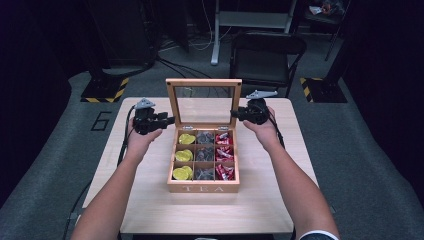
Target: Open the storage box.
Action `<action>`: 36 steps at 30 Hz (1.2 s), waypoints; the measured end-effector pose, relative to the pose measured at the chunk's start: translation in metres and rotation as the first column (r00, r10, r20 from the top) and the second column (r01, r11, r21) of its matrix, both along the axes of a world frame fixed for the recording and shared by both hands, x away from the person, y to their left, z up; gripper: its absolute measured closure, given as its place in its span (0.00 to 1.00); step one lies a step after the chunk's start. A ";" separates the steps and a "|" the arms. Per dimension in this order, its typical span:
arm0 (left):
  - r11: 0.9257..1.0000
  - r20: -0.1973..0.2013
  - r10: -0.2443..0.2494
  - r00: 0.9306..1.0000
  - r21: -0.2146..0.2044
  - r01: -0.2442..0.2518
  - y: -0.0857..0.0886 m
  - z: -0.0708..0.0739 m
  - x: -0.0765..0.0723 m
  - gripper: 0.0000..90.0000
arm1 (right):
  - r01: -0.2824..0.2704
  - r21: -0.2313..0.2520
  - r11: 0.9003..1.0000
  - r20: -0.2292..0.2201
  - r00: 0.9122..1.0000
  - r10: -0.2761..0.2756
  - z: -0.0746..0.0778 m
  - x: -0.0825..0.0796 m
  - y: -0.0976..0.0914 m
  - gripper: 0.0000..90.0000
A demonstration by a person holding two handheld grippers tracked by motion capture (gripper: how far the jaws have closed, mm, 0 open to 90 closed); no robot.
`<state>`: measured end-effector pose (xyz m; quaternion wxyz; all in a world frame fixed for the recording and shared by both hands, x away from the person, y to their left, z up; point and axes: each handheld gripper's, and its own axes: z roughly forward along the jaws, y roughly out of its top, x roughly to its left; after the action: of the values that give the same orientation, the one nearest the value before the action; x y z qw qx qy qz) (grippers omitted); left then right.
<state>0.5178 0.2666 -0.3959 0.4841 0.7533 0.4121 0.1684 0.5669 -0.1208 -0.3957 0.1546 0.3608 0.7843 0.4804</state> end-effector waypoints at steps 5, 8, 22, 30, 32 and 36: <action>0.998 -0.008 0.018 1.000 -0.053 -0.019 -0.004 0.002 -0.008 0.59 | 0.005 0.006 1.000 -0.020 1.000 -0.005 0.001 0.004 0.000 0.72; 0.999 0.005 0.011 1.000 -0.046 -0.011 -0.004 0.003 -0.012 0.59 | 0.006 0.013 1.000 -0.020 1.000 -0.006 0.000 0.006 -0.001 0.72; 0.999 -0.002 0.018 1.000 -0.046 -0.018 0.002 0.003 -0.032 0.59 | 0.015 -0.005 1.000 -0.041 0.999 -0.015 0.001 0.018 0.001 0.74; 1.000 -0.005 0.014 1.000 -0.022 -0.014 0.004 -0.001 -0.042 0.57 | 0.022 0.022 1.000 -0.048 0.999 -0.021 -0.002 0.023 0.000 0.74; 1.000 -0.007 0.014 1.000 -0.025 -0.014 0.003 -0.001 -0.044 0.57 | 0.026 0.027 0.999 -0.052 0.998 -0.024 -0.003 0.023 0.000 0.74; 1.000 -0.007 0.018 1.000 -0.020 -0.018 0.005 -0.004 -0.050 0.56 | 0.031 0.030 0.999 -0.055 0.998 -0.029 -0.003 0.024 0.000 0.74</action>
<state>0.4683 0.2715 -0.4000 0.4888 0.7453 0.4219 0.1662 0.5910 -0.1208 -0.3986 0.1349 0.3880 0.7753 0.4798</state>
